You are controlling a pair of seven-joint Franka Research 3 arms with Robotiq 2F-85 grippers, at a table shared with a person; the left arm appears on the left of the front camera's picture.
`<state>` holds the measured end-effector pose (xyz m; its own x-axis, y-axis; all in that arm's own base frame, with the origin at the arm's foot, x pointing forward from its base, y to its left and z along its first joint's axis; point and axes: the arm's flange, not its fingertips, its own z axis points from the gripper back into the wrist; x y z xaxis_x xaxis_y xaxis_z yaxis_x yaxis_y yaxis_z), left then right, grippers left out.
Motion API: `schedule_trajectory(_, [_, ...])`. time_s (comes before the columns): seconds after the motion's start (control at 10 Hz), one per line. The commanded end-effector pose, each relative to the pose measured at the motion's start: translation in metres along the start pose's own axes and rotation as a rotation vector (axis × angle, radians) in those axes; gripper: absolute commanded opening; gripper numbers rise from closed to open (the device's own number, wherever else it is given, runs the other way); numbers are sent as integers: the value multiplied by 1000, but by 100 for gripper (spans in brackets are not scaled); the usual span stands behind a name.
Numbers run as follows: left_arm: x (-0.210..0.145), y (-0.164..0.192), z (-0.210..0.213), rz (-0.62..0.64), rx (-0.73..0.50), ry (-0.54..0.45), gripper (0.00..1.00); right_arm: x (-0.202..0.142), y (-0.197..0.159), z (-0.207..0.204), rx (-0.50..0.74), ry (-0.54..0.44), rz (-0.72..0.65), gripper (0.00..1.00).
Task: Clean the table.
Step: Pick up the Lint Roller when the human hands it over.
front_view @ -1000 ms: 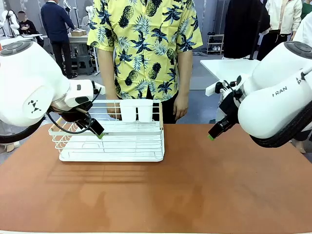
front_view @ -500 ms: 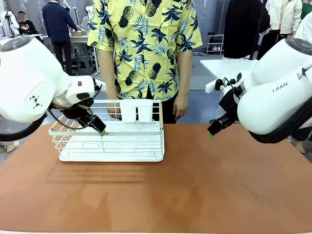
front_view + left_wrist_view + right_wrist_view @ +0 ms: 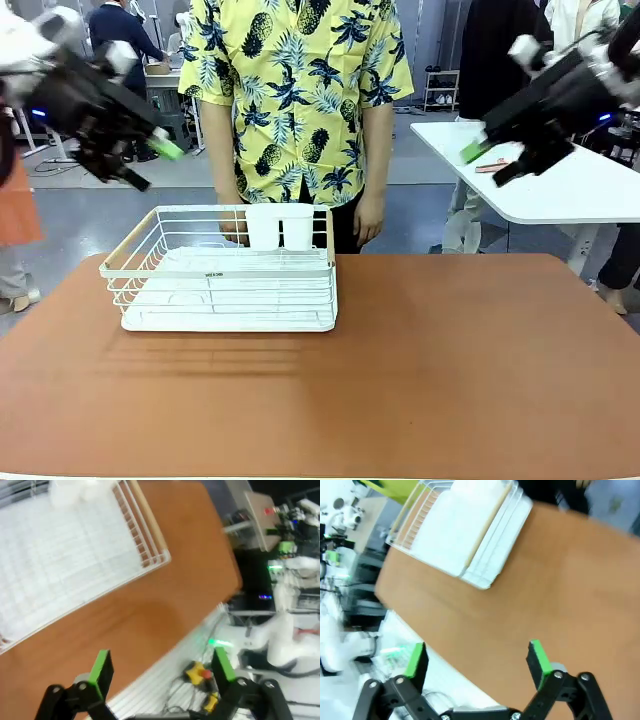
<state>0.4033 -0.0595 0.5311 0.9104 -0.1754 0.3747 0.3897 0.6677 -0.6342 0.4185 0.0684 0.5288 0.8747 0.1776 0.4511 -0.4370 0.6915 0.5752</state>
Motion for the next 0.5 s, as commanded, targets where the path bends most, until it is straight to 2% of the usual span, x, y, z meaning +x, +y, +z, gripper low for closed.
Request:
schedule_trajectory(0.0, [-4,59,44,162,-237,120,100,3,-48,18,148,43,-202,100])
schedule_trajectory(0.2, [-26,106,83,265,-349,8,100,-10,-96,52,313,-6,-369,100])
schedule_trajectory(0.4, [-50,150,132,376,-434,-56,100,-24,-146,91,421,-48,-506,100])
